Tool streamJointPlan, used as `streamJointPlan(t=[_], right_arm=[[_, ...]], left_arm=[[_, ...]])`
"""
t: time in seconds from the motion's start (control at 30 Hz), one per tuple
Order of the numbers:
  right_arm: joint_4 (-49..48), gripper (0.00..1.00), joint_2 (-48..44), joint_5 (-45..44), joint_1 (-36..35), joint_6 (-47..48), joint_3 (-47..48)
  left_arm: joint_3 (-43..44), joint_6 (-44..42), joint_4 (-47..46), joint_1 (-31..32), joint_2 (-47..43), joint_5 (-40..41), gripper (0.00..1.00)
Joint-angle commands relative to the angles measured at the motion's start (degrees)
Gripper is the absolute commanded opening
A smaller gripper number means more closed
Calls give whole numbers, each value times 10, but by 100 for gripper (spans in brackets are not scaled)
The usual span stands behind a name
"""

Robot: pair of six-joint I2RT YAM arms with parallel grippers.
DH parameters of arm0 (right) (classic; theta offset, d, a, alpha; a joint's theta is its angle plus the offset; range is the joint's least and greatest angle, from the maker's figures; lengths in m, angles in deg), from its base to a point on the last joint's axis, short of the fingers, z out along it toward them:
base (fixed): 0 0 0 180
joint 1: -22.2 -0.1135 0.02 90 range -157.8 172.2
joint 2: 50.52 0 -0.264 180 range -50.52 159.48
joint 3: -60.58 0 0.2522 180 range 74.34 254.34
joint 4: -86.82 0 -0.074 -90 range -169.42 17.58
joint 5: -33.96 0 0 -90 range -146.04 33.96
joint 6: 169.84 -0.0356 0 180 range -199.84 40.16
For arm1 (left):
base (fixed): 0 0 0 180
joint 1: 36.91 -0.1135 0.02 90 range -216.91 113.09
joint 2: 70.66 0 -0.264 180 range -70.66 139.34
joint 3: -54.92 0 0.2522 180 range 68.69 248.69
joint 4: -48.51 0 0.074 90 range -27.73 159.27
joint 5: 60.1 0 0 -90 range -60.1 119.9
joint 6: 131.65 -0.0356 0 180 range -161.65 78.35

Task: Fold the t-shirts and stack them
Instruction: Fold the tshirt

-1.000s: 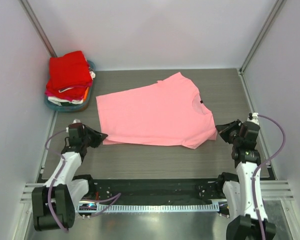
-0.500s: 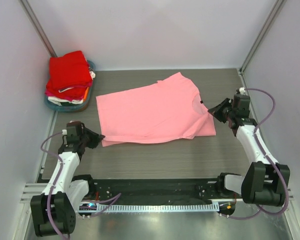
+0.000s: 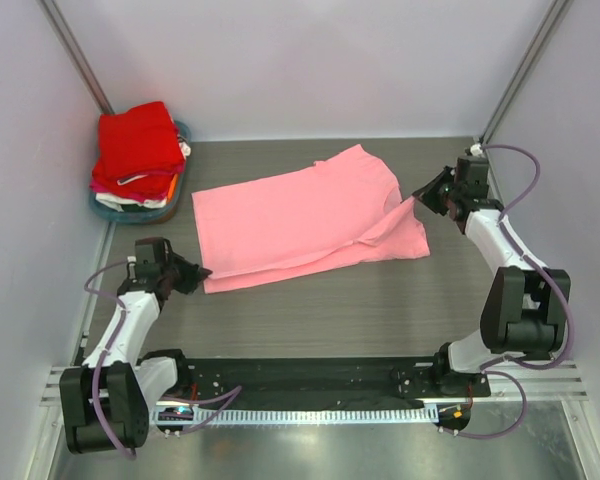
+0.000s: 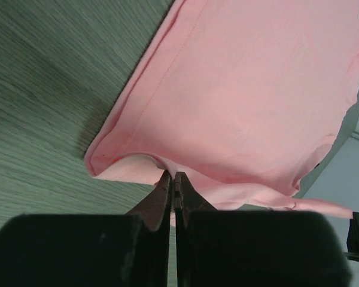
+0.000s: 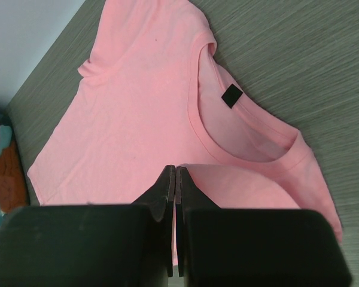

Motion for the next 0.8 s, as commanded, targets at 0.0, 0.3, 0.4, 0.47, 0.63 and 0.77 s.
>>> streamJointPlan(t=[0.0, 0.3, 0.4, 0.47, 0.63, 0.77], right_arm=[[-23, 1, 22, -7, -6, 12, 51], [-10, 1, 81, -25, -31, 20, 116], [-4, 1, 97, -29, -33, 22, 138], [2, 1, 107, -31, -35, 24, 150], [15, 1, 124, -36, -37, 27, 177], [20, 1, 138, -36, -40, 30, 192]], left_arm=[[29, 3, -4, -5, 6, -4, 0], [41, 0, 3, -5, 30, 8, 0], [40, 8, 3, -5, 34, 15, 0], [39, 14, 2, -6, 33, 19, 0], [20, 39, -12, -21, 17, 26, 0], [8, 49, -28, -31, 10, 27, 0]])
